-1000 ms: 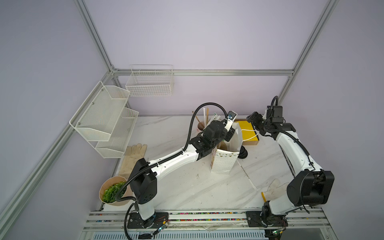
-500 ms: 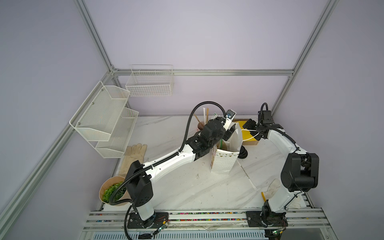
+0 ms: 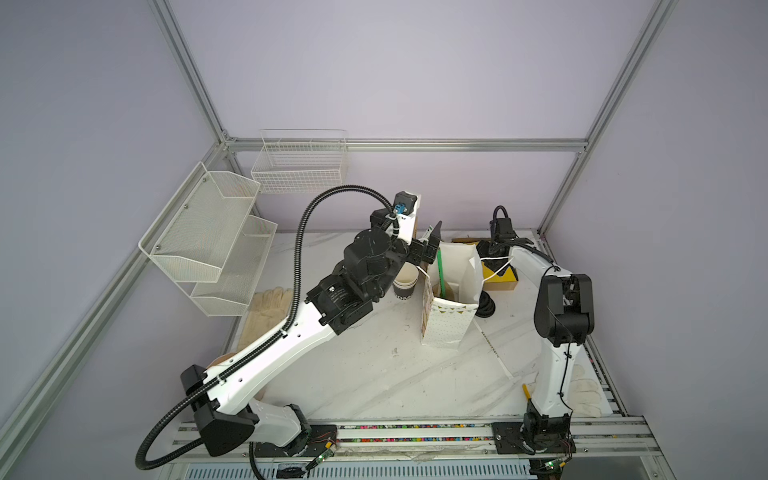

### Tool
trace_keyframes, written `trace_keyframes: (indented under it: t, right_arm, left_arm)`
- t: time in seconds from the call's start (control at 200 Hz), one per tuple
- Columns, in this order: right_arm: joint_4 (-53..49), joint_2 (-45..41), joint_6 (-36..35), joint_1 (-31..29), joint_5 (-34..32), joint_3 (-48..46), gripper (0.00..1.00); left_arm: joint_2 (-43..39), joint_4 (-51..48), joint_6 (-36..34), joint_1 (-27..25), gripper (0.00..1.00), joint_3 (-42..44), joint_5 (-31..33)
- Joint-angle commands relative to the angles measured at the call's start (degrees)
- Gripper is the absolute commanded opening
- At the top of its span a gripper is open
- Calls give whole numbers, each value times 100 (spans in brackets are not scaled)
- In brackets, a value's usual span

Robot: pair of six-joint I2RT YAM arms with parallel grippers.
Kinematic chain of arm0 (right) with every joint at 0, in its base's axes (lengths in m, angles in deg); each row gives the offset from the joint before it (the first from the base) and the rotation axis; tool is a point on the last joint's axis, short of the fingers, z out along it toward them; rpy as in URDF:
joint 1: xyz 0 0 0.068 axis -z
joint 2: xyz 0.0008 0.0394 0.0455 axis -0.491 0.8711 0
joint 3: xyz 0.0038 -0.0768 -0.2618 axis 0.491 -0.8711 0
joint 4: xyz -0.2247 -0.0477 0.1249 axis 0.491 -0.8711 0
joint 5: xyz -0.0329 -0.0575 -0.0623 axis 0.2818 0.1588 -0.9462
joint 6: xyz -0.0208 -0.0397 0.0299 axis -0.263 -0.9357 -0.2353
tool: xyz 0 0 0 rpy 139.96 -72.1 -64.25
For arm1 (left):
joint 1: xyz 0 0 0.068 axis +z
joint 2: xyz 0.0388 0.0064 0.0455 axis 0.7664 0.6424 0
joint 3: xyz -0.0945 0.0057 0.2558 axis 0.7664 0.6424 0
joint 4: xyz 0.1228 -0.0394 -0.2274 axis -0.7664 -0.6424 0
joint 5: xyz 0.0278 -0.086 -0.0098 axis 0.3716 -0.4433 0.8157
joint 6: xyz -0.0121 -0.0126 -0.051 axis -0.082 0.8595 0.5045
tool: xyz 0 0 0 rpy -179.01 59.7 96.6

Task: Pack the takeout coffee
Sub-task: 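Pinch the top yellow napkin with the right gripper while the left draws back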

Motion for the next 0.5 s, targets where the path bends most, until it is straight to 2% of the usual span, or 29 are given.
trace_keyframes:
  t: [0.0, 0.28, 0.41, 0.495]
  right_arm:
    - [-430, 263, -47, -13, -297, 266, 78]
    - [-454, 648, -119, -11, -317, 451, 60]
    - [-525, 671, -238, -22, -463, 512, 44]
    - [-337, 582, -213, -22, -227, 397, 36]
  left_arm:
    - [-490, -355, 287, 12, 100, 533, 323]
    - [-1500, -650, 567, 20, 100, 1642, 661]
    - [-1826, -815, 703, 20, 100, 2013, 733]
    - [-1972, -854, 741, 20, 100, 2181, 806]
